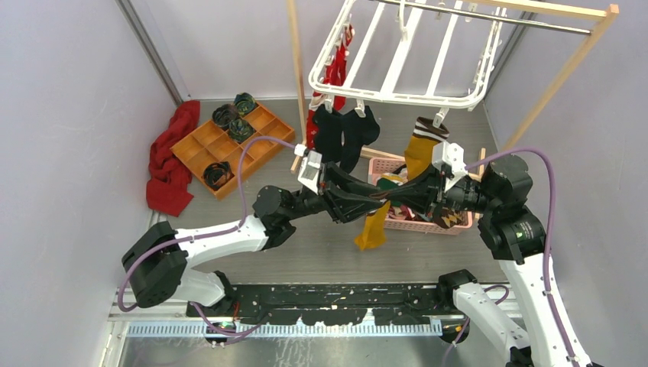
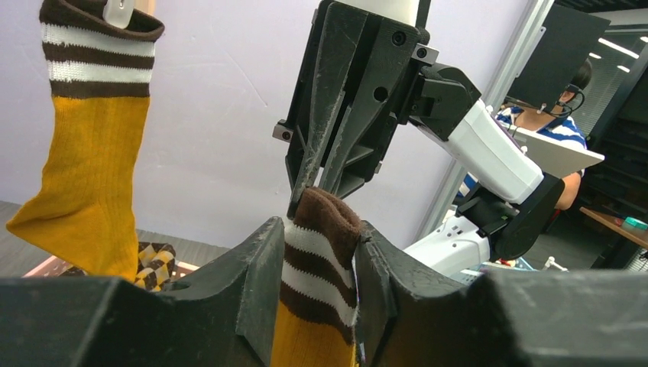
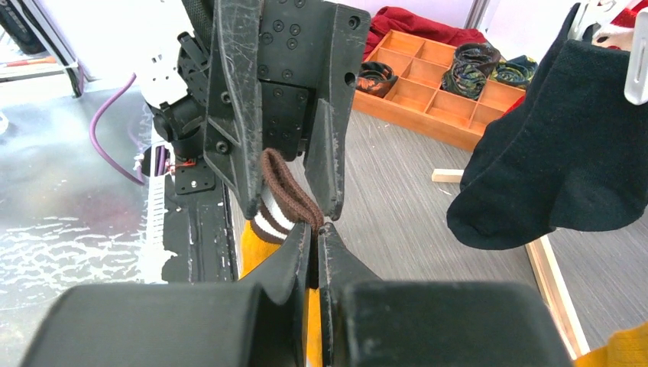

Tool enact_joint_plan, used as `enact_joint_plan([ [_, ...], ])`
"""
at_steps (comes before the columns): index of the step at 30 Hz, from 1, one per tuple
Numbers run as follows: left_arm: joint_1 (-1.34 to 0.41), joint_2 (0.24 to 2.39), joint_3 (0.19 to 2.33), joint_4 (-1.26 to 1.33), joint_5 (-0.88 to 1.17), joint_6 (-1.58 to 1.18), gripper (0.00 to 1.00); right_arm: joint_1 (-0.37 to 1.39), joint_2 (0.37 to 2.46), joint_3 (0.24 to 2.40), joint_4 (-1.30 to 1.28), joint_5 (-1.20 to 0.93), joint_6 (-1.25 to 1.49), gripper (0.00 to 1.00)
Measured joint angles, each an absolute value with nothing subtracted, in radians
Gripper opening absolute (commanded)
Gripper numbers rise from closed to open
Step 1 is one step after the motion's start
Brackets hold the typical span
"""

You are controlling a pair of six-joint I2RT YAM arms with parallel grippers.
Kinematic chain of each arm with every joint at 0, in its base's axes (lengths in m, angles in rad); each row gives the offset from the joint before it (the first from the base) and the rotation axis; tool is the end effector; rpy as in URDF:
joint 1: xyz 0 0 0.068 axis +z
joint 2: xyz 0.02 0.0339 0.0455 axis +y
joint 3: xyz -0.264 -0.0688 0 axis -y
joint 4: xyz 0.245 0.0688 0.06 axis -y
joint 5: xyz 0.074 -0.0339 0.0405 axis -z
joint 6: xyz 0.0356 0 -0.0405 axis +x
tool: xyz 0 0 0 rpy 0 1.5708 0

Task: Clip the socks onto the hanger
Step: Adjust the sock.

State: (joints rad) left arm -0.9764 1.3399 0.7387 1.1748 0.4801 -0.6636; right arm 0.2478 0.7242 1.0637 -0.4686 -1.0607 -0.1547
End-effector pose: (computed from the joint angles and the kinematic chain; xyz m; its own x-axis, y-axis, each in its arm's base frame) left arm 0.1456 -0.2447 0.3387 -0.3470 -0.4621 -0.8161 0.9372 -0.1388 -0.3199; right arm 0.1125 0.0605 0.4148 0.0244 -0.0714 -0.9971 -0.9665 0.2531 -0.0418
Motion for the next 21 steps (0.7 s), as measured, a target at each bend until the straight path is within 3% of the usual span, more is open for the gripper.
enact_joint_plan([
  [6, -0.982, 1.360, 0.738, 1.212, 0.455, -0.653, 0.01, 0.248, 0.724, 1.062, -0.453, -1.060, -0.132, 0.01],
  [11, -0.982, 1.361, 0.731, 1.230, 0.443, -0.645, 0.00, 0.248, 0.719, 1.062, -0.449, -1.052, -0.128, 0.02],
  [12, -0.982, 1.361, 0.726, 1.232, 0.439, -0.643, 0.00, 0.247, 0.717, 1.062, -0.449, -1.050, -0.128, 0.07],
  [16, -0.981, 1.347, 0.702, 1.227, 0.431, -0.624, 0.00, 0.246, 0.704, 1.061, -0.456, -1.033, -0.126, 0.49],
  [18, -0.977, 1.327, 0.696, 1.202, 0.435, -0.610, 0.00, 0.239, 0.696, 1.061, -0.459, -1.014, -0.118, 0.58],
  [21, -0.965, 1.272, 0.697, 1.101, 0.450, -0.562, 0.00, 0.205, 0.689, 1.065, -0.467, -0.992, -0.118, 0.63],
])
